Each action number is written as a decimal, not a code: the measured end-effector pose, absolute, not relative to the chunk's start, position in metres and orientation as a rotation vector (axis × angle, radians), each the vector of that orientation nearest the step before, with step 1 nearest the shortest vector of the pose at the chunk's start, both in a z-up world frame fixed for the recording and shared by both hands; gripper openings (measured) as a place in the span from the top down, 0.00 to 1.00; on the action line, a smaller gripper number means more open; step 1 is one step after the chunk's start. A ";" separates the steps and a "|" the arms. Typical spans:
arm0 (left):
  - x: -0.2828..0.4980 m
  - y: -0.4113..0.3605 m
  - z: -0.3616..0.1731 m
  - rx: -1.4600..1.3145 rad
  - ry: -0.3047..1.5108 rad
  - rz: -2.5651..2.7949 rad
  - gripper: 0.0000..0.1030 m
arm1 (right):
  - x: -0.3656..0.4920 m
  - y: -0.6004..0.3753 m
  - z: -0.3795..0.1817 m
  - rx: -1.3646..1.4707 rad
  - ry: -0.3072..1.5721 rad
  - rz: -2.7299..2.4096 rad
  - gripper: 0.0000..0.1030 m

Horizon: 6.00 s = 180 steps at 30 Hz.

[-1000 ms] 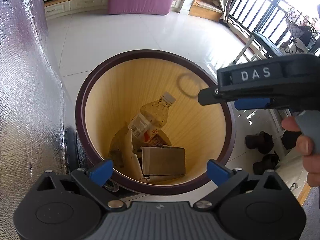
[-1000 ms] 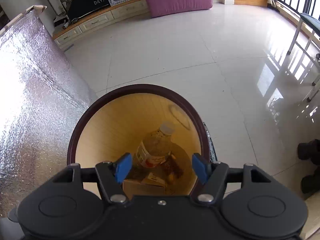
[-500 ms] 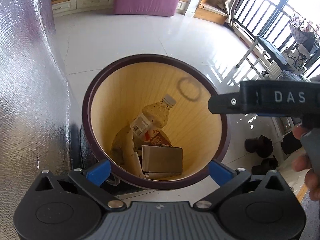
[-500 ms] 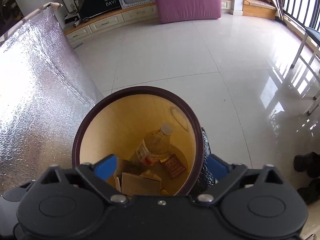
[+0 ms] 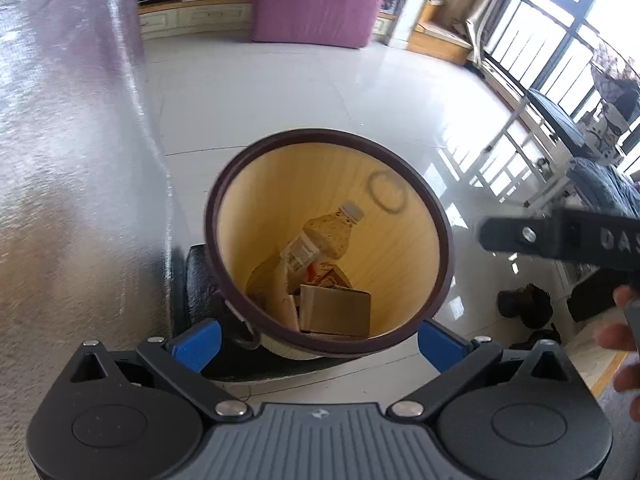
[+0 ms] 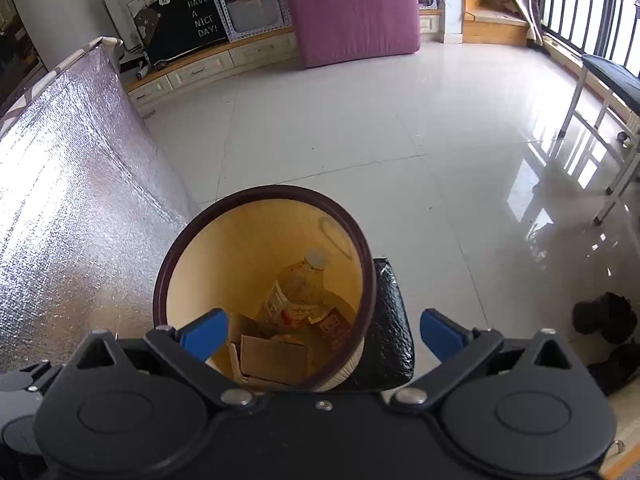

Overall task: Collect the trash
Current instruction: 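Raise both open tools up and away from the wastebasket, then move both tools toward the blue can and white plastic bag, then grasp the crushed blue can with the left tool while the right tool grasps the white plastic bag, then lift the blue can with the left tool while the right tool lifts the white bag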

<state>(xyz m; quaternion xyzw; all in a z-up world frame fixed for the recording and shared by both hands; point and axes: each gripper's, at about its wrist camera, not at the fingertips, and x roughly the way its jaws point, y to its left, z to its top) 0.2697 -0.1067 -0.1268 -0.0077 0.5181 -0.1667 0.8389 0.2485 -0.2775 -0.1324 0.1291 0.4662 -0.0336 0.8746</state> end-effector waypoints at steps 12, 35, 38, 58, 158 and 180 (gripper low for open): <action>0.256 -0.079 -0.098 -0.060 1.054 -0.267 0.00 | 0.206 -0.290 -0.123 0.243 0.962 -0.119 0.00; 0.179 -0.058 -0.015 -0.016 0.908 -0.277 0.00 | 0.123 -0.295 -0.052 0.197 0.852 -0.081 0.00; 0.168 -0.055 -0.004 -0.011 0.881 -0.282 0.00 | 0.110 -0.292 -0.039 0.176 0.821 -0.081 0.00; 0.110 0.019 0.086 -0.027 0.653 -0.285 0.00 | 0.066 -0.242 0.037 0.194 0.597 0.000 0.00; 0.113 0.241 0.076 -0.020 0.633 -0.001 0.31 | 0.165 -0.003 0.016 0.161 0.517 0.471 0.81; 0.094 0.231 0.044 -0.569 0.480 0.084 0.04 | 0.145 -0.014 -0.002 0.171 0.475 0.589 0.75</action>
